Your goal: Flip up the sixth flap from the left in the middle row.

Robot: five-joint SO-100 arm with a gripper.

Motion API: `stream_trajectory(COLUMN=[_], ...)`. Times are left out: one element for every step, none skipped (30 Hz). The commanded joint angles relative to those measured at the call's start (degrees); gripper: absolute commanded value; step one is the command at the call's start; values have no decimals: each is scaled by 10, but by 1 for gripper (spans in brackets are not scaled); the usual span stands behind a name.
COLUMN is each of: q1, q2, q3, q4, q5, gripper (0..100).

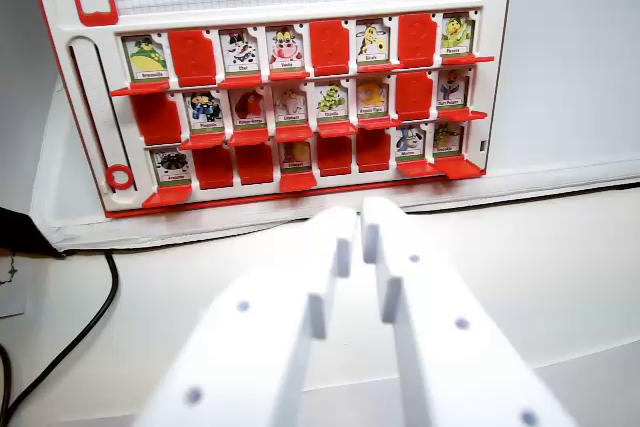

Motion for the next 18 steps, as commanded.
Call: stream_trajectory(q1=[26, 34, 41, 49, 54, 61, 66, 70, 76, 82, 88, 93, 96, 98, 99, 100, 102, 105], q2=[4, -2, -7, -12, -21, -30, -40, -51, -62, -74, -85, -98, -111, -125, -141, -156, -174, -195], q3=[22, 32, 44, 54, 60, 62, 63, 62, 63, 68, 75, 83, 90, 92, 95, 102, 107, 112], q4=[-71, -83, -98, -114, -127, -139, -145, -151, -163, -182, -204, -225, -243, -250, -259, -278, -295, -316], q5=[-22, -25, -28, -31, -33, -32, -32, -32, -34, -39, -45, -52, -59, -63, -64, -70, -82, -90], gripper=[0, 0, 0, 0, 0, 0, 0, 0, 0, 0, 0, 0, 0, 0, 0, 0, 0, 0])
